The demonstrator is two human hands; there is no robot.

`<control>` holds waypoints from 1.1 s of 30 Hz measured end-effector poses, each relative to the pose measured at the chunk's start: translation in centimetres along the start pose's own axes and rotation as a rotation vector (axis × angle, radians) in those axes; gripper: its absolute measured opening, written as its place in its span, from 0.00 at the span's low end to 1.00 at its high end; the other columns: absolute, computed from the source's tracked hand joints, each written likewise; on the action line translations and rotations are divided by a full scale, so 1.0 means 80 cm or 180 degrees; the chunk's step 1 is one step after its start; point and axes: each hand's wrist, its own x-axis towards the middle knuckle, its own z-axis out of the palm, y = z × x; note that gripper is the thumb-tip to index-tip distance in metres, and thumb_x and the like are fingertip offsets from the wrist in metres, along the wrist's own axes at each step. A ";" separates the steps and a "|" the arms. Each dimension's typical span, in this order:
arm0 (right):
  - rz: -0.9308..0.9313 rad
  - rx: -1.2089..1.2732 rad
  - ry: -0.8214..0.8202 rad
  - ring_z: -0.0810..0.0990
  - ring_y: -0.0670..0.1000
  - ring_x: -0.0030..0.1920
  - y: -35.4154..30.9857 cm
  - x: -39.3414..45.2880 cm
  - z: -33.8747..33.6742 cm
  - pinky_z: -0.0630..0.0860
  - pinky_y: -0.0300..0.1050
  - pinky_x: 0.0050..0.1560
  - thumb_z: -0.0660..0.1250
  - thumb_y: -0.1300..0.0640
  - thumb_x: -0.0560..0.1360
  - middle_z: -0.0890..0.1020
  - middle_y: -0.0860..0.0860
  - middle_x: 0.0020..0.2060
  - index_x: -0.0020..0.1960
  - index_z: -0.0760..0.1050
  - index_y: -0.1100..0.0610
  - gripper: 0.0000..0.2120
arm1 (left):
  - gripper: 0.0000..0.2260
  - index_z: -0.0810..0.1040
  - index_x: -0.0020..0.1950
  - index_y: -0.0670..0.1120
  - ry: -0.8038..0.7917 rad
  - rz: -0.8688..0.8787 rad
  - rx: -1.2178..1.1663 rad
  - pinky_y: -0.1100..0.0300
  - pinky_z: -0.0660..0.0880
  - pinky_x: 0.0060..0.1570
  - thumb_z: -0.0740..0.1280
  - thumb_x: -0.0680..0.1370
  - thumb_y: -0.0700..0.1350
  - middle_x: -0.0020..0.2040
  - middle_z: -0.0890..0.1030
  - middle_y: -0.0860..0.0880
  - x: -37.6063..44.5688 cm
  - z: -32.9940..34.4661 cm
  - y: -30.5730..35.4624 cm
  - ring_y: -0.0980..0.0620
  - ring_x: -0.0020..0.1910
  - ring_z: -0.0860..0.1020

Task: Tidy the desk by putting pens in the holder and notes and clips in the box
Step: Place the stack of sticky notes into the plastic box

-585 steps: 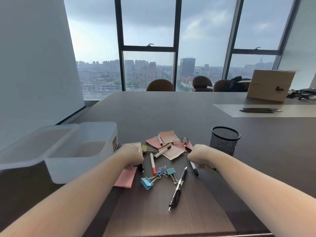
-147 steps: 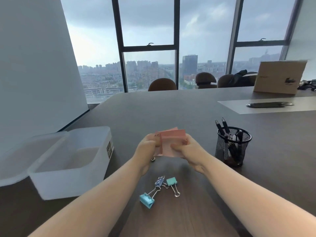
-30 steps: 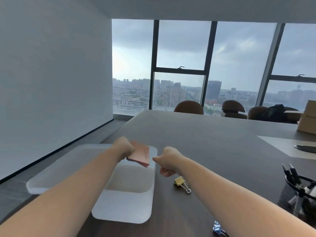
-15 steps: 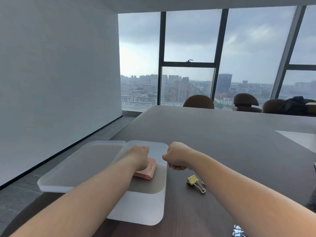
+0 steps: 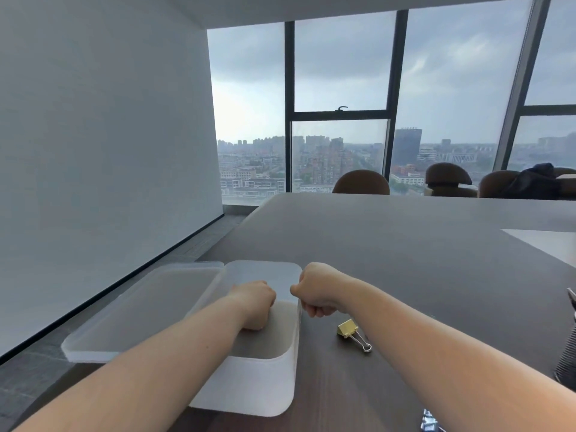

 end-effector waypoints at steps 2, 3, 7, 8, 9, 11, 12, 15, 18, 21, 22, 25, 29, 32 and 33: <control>0.0025 0.0065 -0.0021 0.66 0.53 0.21 0.000 -0.001 0.002 0.64 0.36 0.22 0.54 0.62 0.74 0.74 0.57 0.24 0.32 0.68 0.62 0.13 | 0.14 0.77 0.60 0.47 0.0034 -0.0092 -0.0121 0.50 0.73 0.63 0.59 0.77 0.43 0.62 0.73 0.45 0.001 0.001 0.001 0.44 0.61 0.75; 0.0043 0.0102 -0.0048 0.66 0.53 0.20 0.000 0.000 0.003 0.64 0.36 0.22 0.53 0.62 0.75 0.74 0.57 0.24 0.32 0.69 0.62 0.14 | 0.14 0.77 0.60 0.47 0.0070 -0.0115 -0.0165 0.51 0.72 0.63 0.59 0.77 0.43 0.62 0.73 0.45 0.000 0.001 0.001 0.44 0.62 0.74; 0.0104 0.0234 -0.0133 0.66 0.51 0.21 0.004 -0.007 -0.003 0.62 0.35 0.21 0.53 0.56 0.80 0.73 0.56 0.25 0.32 0.69 0.61 0.20 | 0.14 0.76 0.62 0.46 0.0182 -0.0119 -0.0062 0.53 0.72 0.63 0.60 0.77 0.44 0.63 0.74 0.45 -0.004 -0.010 0.003 0.45 0.63 0.74; 0.0116 0.0264 -0.0119 0.66 0.52 0.22 0.007 -0.012 -0.008 0.62 0.36 0.21 0.52 0.54 0.81 0.73 0.56 0.25 0.32 0.69 0.61 0.22 | 0.14 0.76 0.62 0.46 0.0221 -0.0133 -0.0017 0.54 0.72 0.62 0.60 0.78 0.44 0.64 0.75 0.45 -0.004 -0.015 0.003 0.45 0.63 0.74; 0.0138 0.0291 -0.0098 0.66 0.52 0.22 0.010 -0.017 -0.014 0.62 0.36 0.22 0.51 0.52 0.81 0.73 0.56 0.25 0.32 0.68 0.61 0.22 | 0.14 0.76 0.61 0.46 0.0276 -0.0160 0.0028 0.54 0.72 0.61 0.60 0.77 0.44 0.63 0.75 0.45 -0.004 -0.022 0.003 0.45 0.63 0.74; 0.0208 0.0272 -0.0060 0.66 0.51 0.23 0.017 -0.028 -0.025 0.61 0.36 0.23 0.53 0.54 0.80 0.73 0.56 0.25 0.31 0.69 0.60 0.21 | 0.13 0.76 0.60 0.46 0.0377 -0.0250 0.0099 0.54 0.74 0.59 0.60 0.77 0.45 0.62 0.76 0.46 -0.008 -0.040 0.004 0.46 0.61 0.76; 0.0253 0.0229 -0.0040 0.66 0.51 0.23 0.023 -0.033 -0.031 0.62 0.35 0.22 0.54 0.56 0.79 0.74 0.55 0.23 0.31 0.69 0.61 0.20 | 0.13 0.76 0.59 0.46 0.0416 -0.0290 0.0127 0.54 0.75 0.57 0.60 0.77 0.45 0.62 0.77 0.47 -0.010 -0.050 0.006 0.46 0.60 0.76; 0.0394 0.0098 -0.0078 0.66 0.50 0.21 0.042 -0.049 -0.049 0.61 0.32 0.20 0.56 0.57 0.78 0.74 0.52 0.16 0.31 0.70 0.61 0.18 | 0.10 0.76 0.55 0.47 0.0568 -0.0421 0.0124 0.55 0.74 0.51 0.60 0.77 0.45 0.60 0.78 0.48 -0.017 -0.080 0.023 0.46 0.58 0.77; 0.0445 0.0049 -0.0102 0.67 0.50 0.19 0.061 -0.069 -0.062 0.65 0.38 0.24 0.58 0.57 0.78 0.75 0.53 0.18 0.32 0.70 0.61 0.17 | 0.09 0.76 0.53 0.47 0.0738 -0.0379 0.0160 0.57 0.71 0.45 0.59 0.76 0.44 0.57 0.79 0.48 -0.031 -0.103 0.057 0.46 0.56 0.78; 0.0466 -0.0200 0.0070 0.72 0.52 0.21 0.085 -0.085 -0.073 0.67 0.40 0.27 0.59 0.55 0.77 0.77 0.52 0.18 0.34 0.70 0.60 0.15 | 0.11 0.77 0.55 0.46 0.0965 -0.0097 0.0005 0.55 0.73 0.51 0.60 0.78 0.47 0.59 0.77 0.46 -0.043 -0.119 0.100 0.44 0.58 0.77; 0.0458 -0.0380 0.0218 0.75 0.53 0.27 0.096 -0.089 -0.076 0.69 0.40 0.30 0.60 0.53 0.77 0.80 0.54 0.25 0.35 0.71 0.60 0.14 | 0.12 0.77 0.57 0.45 0.0994 0.0035 -0.0156 0.54 0.73 0.56 0.60 0.79 0.48 0.60 0.76 0.45 -0.045 -0.120 0.115 0.44 0.60 0.76; 0.0460 -0.0735 0.0915 0.78 0.55 0.56 0.143 -0.092 -0.079 0.73 0.45 0.51 0.62 0.47 0.76 0.80 0.54 0.54 0.53 0.75 0.58 0.15 | 0.17 0.74 0.65 0.46 0.0892 0.0310 -0.0615 0.54 0.69 0.65 0.61 0.79 0.51 0.65 0.71 0.45 -0.044 -0.108 0.157 0.44 0.66 0.72; 0.0622 -0.0905 0.1109 0.65 0.56 0.69 0.202 -0.094 -0.070 0.68 0.53 0.64 0.62 0.44 0.75 0.72 0.53 0.65 0.66 0.67 0.51 0.23 | 0.24 0.66 0.71 0.48 0.0352 0.0221 -0.0798 0.50 0.66 0.69 0.61 0.78 0.55 0.71 0.64 0.45 -0.032 -0.064 0.201 0.43 0.71 0.65; 0.0598 -0.0915 0.0953 0.59 0.55 0.73 0.232 -0.083 -0.060 0.66 0.56 0.68 0.62 0.43 0.74 0.67 0.51 0.69 0.72 0.61 0.47 0.28 | 0.25 0.65 0.71 0.50 0.0020 -0.0131 -0.0757 0.46 0.67 0.68 0.58 0.77 0.60 0.72 0.63 0.46 -0.016 -0.029 0.215 0.42 0.71 0.63; 0.0585 -0.0871 0.0866 0.57 0.55 0.74 0.239 -0.076 -0.056 0.65 0.56 0.69 0.61 0.43 0.75 0.66 0.50 0.71 0.73 0.60 0.46 0.28 | 0.25 0.65 0.71 0.51 -0.0042 -0.0244 -0.0730 0.45 0.66 0.67 0.55 0.78 0.61 0.72 0.63 0.47 -0.012 -0.020 0.217 0.42 0.71 0.63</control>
